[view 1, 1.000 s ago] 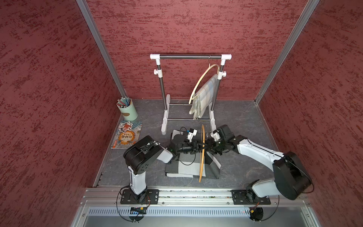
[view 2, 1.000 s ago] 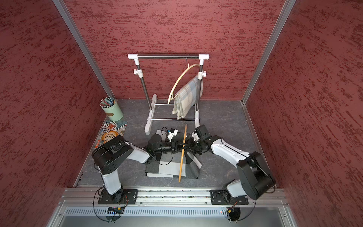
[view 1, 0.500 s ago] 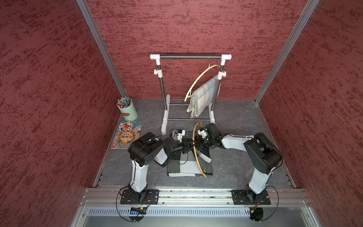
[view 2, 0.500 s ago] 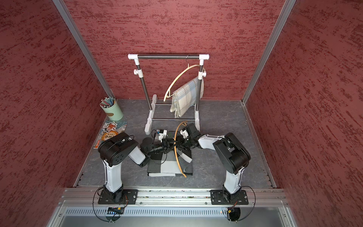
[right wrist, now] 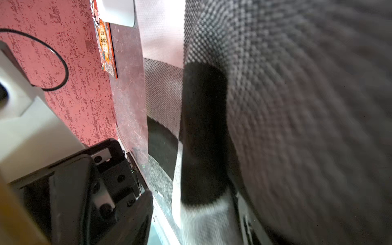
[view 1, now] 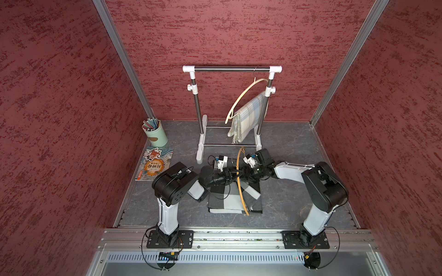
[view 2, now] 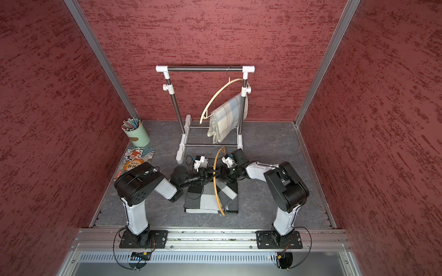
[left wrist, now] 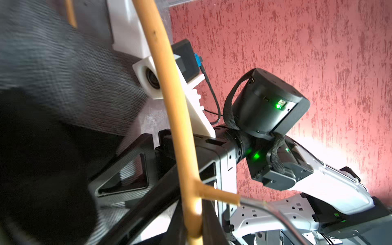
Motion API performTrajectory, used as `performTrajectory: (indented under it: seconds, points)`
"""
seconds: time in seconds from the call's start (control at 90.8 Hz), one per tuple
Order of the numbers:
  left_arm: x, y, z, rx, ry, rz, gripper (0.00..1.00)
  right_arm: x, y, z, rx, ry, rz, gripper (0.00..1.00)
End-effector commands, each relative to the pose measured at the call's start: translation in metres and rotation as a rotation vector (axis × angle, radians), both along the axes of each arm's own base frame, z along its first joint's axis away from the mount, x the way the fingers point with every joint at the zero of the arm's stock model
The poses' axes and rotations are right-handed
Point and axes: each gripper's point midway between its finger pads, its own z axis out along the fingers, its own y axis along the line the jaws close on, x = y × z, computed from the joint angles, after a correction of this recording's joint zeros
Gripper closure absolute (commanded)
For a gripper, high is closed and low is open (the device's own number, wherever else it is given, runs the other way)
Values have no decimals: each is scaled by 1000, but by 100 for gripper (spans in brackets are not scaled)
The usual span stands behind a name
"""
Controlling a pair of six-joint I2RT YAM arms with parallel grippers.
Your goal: Hang the scarf on the hanger
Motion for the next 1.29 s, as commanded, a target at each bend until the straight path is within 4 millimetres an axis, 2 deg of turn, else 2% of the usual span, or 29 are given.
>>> performTrajectory:
  seconds: [0.0, 0.088, 0.154, 0.264, 0.297, 0.342, 0.474, 0.617, 0.705, 0.76, 0.815, 0.881, 0.97, 1.014, 1.091, 1.19, 1.278]
  points:
    - [-35, -9, -31, 109, 80, -143, 100, 25, -10, 38, 58, -107, -18, 28]
    - [-35, -11, -28, 125, 71, -146, 100, 36, -15, 36, 68, -64, -61, 31]
    - [-35, -12, -27, 138, 69, -148, 100, 46, -14, 39, 136, -44, -111, 42]
    - [-36, -19, -26, 151, 67, -157, 100, 66, -17, 41, 194, -42, -203, 87]
    - [-37, -21, -26, 152, 68, -162, 100, 73, -18, 36, 172, -47, -229, 95]
    - [-37, -24, -25, 154, 67, -167, 100, 77, -21, 31, 135, -34, -257, 100]
    - [-39, -28, -24, 166, 63, -168, 100, 90, -38, 0, -21, 30, -382, 100]
    - [-37, -31, -25, 179, 68, -160, 100, 90, -7, -19, 2, 76, -299, 100]
    - [-34, -34, -25, 180, 85, -144, 100, 73, 11, -29, -25, 115, -197, 100]
    - [-33, -35, -23, 177, 95, -133, 100, 65, 12, -22, 1, 102, -169, 100]
    - [-32, -38, -20, 172, 97, -126, 100, 58, 6, -7, 30, 50, -148, 100]
    - [-31, -39, -17, 172, 102, -115, 100, 57, -15, 20, 108, 0, -169, 100]
    - [-31, -40, -14, 188, 98, -112, 100, 58, -53, 41, 163, -55, -210, 88]
    - [-31, -41, -13, 203, 92, -112, 100, 50, -68, 36, 101, -35, -217, 78]
    - [-31, -40, -11, 221, 80, -105, 100, 30, -78, 21, 20, 28, -238, 73]
    - [-32, -38, -9, 224, 76, -97, 100, -2, -82, 1, 30, 131, -255, 76]
    - [-33, -38, -9, 232, 76, -96, 100, -24, -83, -7, 48, 144, -254, 81]
